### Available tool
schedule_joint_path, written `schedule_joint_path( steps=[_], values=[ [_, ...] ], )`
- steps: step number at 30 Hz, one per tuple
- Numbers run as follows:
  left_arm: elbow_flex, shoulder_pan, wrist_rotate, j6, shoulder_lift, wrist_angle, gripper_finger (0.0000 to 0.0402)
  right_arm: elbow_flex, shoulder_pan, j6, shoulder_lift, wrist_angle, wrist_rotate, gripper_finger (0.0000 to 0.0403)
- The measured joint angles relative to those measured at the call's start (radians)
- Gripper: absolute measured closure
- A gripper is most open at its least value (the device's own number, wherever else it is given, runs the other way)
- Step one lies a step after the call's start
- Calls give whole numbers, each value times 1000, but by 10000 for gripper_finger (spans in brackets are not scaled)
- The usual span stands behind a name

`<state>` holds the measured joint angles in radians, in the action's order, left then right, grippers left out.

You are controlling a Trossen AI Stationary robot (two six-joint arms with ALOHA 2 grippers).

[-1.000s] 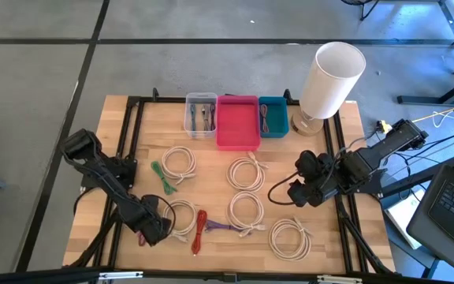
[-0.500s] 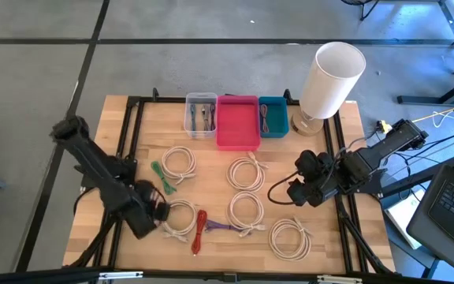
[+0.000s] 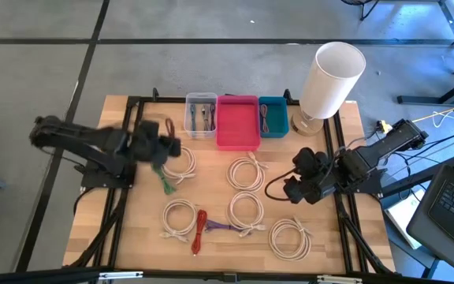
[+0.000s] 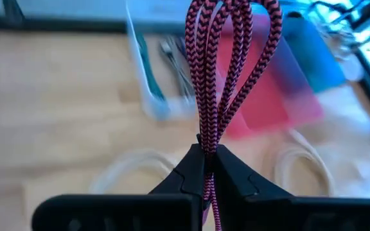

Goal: Pick & Place USB Port
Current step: Put the pink and black USB cable into the transparent bin

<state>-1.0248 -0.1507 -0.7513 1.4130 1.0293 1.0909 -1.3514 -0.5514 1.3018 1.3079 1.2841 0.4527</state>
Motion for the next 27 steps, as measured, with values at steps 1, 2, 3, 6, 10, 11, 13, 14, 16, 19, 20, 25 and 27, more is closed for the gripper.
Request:
schedule_joint_path(
  steps=[1,2,3,6,10,11,13,14,16,19,20,25,27],
  values=[
    [0,74,23,-101,-10,-40,393,0,0,0,0,-8,1,158],
    [0,152,55,-196,-18,-86,393,0,0,0,0,-16,6,158],
    [0,230,99,-292,-24,-141,393,0,0,0,0,-25,11,158],
    [0,457,277,-543,-23,-337,393,0,0,0,0,-60,11,158],
    [0,720,531,-700,31,-580,393,0,0,-1,9,-98,11,158],
    [-3,775,597,-709,53,-623,393,0,0,-1,13,-100,11,158],
    [-38,866,717,-706,119,-652,393,0,0,0,24,-107,11,158],
    [-65,900,768,-707,161,-651,393,0,0,0,30,-111,11,158],
    [-132,931,853,-734,254,-643,394,0,0,0,41,-115,10,158],
    [-269,930,925,-793,399,-580,394,0,0,0,54,-114,-8,158],
    [-327,927,938,-820,451,-542,394,0,0,0,57,-114,-19,158],
    [-597,930,947,-923,682,-215,394,0,0,0,60,-114,-87,158],
    [-668,936,945,-935,747,-125,394,0,0,0,60,-114,-87,158]
  ],
)
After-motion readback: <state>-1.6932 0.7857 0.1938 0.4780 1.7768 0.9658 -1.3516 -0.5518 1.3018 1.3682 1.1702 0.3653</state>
